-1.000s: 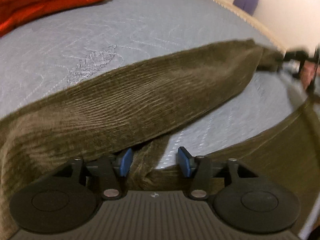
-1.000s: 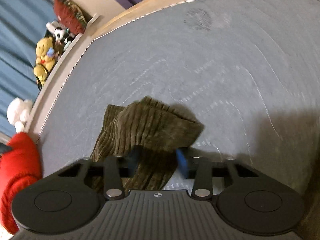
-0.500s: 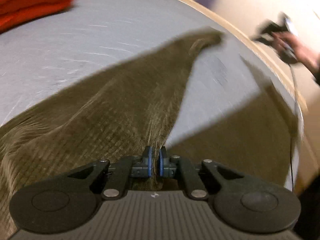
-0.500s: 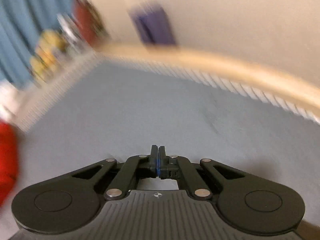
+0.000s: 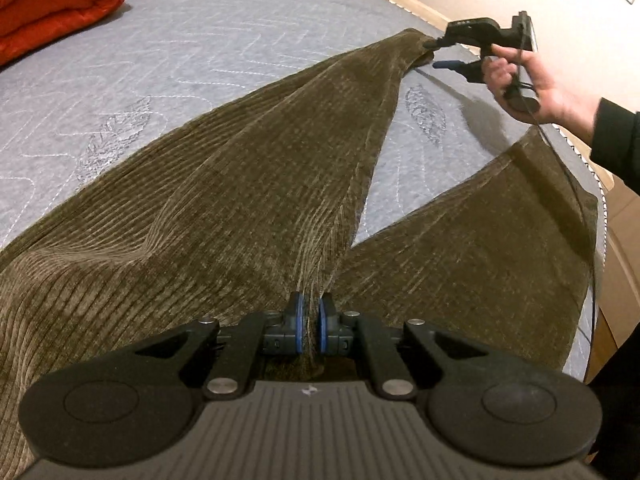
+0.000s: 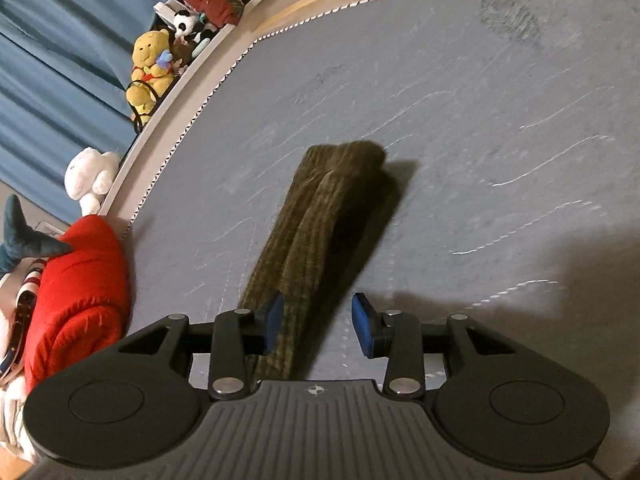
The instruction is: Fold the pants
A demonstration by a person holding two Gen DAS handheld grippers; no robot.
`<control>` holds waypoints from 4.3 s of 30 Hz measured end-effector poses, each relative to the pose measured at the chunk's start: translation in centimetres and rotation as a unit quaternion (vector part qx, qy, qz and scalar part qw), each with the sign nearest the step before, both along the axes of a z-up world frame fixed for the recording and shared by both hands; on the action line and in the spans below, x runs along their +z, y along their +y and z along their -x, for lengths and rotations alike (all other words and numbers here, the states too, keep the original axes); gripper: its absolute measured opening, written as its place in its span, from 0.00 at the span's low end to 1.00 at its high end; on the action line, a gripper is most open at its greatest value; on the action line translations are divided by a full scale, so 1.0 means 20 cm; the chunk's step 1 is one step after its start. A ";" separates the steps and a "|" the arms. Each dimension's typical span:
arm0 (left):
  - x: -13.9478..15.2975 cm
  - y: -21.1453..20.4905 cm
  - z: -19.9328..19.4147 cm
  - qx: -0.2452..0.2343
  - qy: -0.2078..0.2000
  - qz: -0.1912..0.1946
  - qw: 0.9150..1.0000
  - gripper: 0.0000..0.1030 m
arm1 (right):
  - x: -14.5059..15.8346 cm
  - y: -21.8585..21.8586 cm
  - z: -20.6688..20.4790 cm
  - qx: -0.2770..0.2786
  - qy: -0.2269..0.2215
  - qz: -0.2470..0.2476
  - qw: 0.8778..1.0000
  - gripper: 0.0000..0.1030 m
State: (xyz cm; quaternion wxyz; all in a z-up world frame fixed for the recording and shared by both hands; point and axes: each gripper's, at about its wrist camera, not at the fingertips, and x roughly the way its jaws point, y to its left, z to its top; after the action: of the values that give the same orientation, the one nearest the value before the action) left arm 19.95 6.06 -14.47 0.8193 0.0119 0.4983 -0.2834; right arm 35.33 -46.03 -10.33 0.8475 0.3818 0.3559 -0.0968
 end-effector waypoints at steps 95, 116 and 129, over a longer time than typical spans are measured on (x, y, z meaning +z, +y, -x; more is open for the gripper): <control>0.23 1.37 0.60 0.412 0.037 0.029 0.910 0.73 | 0.17 -0.06 0.58 0.020 0.047 0.272 0.961 0.56; -0.08 1.05 1.02 0.261 0.114 -0.099 0.953 0.39 | -0.02 -0.34 0.57 -0.098 -0.001 0.317 0.943 0.10; 0.10 1.12 1.09 0.255 0.082 -0.134 0.954 0.42 | 0.34 -0.07 0.74 0.022 -0.060 0.332 0.941 0.51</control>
State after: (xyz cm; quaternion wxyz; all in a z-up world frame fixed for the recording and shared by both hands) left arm -1.94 28.46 -12.39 0.8115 -0.0291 0.5836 0.0042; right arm 20.63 -47.51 -3.52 0.9478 0.0757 0.2605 -0.1677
